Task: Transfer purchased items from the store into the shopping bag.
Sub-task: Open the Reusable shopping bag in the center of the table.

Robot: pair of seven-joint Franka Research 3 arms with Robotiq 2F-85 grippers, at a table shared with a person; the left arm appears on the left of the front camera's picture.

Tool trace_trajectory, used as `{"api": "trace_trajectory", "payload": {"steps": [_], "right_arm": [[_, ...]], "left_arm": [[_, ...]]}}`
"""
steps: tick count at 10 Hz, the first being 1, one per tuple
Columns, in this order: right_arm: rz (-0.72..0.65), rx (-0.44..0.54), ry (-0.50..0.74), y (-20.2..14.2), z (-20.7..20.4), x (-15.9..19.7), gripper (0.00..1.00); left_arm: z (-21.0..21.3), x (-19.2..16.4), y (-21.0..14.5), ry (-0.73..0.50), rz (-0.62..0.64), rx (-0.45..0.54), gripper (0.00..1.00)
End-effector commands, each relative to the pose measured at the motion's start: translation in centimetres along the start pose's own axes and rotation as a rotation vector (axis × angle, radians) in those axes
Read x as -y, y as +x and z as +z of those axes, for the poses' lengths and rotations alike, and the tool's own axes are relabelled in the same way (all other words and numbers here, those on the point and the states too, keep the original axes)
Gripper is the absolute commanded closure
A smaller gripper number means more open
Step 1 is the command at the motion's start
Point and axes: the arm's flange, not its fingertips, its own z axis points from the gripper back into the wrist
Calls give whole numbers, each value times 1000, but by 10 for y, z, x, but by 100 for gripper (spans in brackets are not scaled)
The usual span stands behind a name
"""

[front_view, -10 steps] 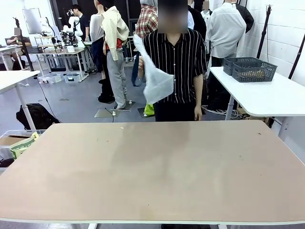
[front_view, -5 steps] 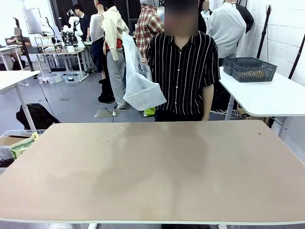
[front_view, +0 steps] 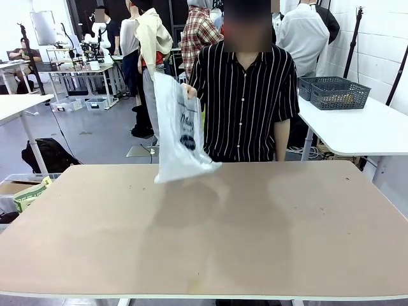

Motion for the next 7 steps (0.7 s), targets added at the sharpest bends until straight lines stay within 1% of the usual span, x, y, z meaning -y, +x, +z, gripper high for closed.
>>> {"api": "trace_trajectory", "payload": {"steps": [1,7], "right_arm": [[2,-3,-3,-1,1,1,0],[2,-3,-3,-1,1,1,0]], "left_arm": [[1,-1,0,6,-10,1,0],[1,-1,0,6,-10,1,0]]}}
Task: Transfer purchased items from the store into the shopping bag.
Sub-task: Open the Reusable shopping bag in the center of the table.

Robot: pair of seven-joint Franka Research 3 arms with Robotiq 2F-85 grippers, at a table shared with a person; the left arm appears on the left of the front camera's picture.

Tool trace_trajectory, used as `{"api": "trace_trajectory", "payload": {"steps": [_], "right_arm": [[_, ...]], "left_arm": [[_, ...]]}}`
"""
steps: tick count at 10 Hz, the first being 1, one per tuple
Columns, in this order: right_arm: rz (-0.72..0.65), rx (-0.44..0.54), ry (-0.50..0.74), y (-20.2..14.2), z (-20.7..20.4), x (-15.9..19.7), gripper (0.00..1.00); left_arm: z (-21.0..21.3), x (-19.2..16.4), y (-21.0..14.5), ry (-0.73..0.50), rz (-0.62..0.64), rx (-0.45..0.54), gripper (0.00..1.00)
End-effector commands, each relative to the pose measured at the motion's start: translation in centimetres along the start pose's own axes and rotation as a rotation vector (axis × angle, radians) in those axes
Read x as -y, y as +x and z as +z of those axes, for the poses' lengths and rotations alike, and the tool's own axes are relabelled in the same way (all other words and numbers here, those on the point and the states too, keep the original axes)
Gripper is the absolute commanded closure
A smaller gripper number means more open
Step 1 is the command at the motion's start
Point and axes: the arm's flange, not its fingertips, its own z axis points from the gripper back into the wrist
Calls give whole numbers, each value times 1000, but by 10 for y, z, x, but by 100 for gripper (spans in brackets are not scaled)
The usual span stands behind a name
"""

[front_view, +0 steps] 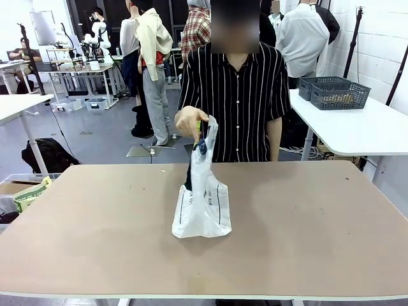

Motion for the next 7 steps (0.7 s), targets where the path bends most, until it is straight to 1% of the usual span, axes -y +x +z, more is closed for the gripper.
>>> {"api": "trace_trajectory", "payload": {"steps": [1,7], "right_arm": [[1,-3,-3,-1,1,1,0],[0,0,0,0,0,0,0]], "left_arm": [[1,-1,0,6,-10,1,0],[0,0,0,0,0,0,0]]}}
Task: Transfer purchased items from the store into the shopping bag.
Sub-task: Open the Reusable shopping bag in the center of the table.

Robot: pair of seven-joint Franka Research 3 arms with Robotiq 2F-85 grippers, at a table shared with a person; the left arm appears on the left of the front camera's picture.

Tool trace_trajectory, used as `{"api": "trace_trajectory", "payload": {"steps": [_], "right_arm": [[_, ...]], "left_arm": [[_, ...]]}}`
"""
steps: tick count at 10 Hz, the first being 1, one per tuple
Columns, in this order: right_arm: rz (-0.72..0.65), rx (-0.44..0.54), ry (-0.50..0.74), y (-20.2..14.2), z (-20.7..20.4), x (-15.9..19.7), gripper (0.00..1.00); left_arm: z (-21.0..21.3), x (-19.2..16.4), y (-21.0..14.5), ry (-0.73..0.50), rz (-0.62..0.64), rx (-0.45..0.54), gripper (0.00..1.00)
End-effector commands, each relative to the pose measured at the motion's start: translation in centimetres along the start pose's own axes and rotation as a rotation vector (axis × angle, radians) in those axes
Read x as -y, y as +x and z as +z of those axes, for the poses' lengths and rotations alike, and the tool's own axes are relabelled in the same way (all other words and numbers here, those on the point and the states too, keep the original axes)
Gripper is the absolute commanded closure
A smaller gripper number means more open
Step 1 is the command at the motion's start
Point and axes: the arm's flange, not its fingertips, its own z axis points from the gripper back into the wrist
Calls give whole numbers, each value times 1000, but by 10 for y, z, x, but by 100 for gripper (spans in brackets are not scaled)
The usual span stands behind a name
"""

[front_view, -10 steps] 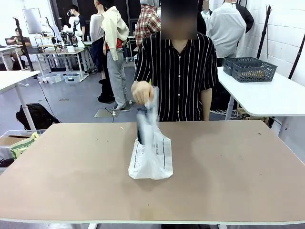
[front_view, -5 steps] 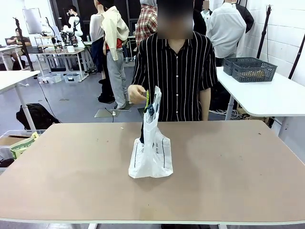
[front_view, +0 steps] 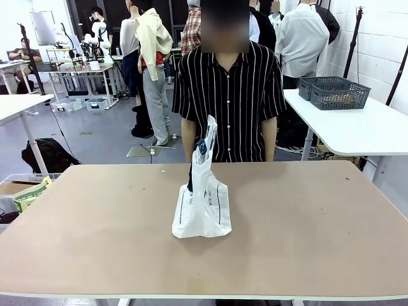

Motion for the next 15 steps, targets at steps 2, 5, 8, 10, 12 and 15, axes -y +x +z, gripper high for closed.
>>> {"api": "trace_trajectory", "payload": {"steps": [2,5,8,10,12,15], "right_arm": [[119,12,114,32,5,-66,0],[216,-50,284,65,12,-183,0],[319,-91,392,61,36,-278,0],[307,-59,387,54,41,-278,0],[307,-59,387,54,41,-278,0],[431,-205,474,57,55,-339,0]], "left_arm": [[-2,78,26,-145,-145,55,0],[24,198,69,-428,-277,157,0],[27,289,91,-569,-254,119,0],[46,298,74,-523,-273,140,0],[46,298,74,-523,-273,140,0],[32,337,84,-545,-265,93,0]]}}
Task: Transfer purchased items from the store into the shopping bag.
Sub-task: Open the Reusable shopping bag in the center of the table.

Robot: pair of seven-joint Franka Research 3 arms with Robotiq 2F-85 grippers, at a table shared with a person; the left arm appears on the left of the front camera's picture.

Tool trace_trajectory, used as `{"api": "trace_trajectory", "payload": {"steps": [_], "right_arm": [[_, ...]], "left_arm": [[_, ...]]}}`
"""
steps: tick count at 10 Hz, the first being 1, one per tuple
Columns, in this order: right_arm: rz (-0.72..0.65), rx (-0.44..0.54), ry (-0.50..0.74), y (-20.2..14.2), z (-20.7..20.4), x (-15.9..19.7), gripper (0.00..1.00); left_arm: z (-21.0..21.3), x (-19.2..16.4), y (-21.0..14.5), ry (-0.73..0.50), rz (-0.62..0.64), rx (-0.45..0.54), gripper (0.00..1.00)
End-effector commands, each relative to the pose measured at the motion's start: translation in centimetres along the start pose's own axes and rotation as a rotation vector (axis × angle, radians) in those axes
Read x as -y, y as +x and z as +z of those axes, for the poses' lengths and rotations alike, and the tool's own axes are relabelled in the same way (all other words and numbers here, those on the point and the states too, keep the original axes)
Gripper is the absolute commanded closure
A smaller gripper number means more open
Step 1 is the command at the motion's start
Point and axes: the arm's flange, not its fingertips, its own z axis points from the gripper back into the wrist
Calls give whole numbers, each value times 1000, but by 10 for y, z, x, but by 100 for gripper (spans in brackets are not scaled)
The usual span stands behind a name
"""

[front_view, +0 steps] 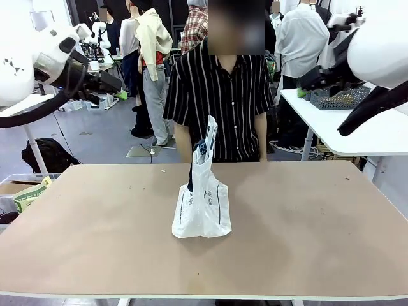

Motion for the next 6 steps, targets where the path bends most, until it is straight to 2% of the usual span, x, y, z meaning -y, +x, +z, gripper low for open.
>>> {"api": "trace_trajectory", "payload": {"steps": [1,3,4,5,6], "right_arm": [[31,-140,55,27,-14,-43,0],[75,-280,107,34,-27,-91,0],[44,-345,115,29,-33,-106,0],[22,-359,85,27,-38,-114,0],[83,-287,103,19,-30,-111,0]], "left_arm": [[-41,31,24,2,19,-83,0],[-76,80,40,36,-45,-218,0],[-87,100,40,-2,-31,-247,0],[-99,117,40,15,-2,-241,0],[-87,80,18,-7,-32,-206,0]]}}
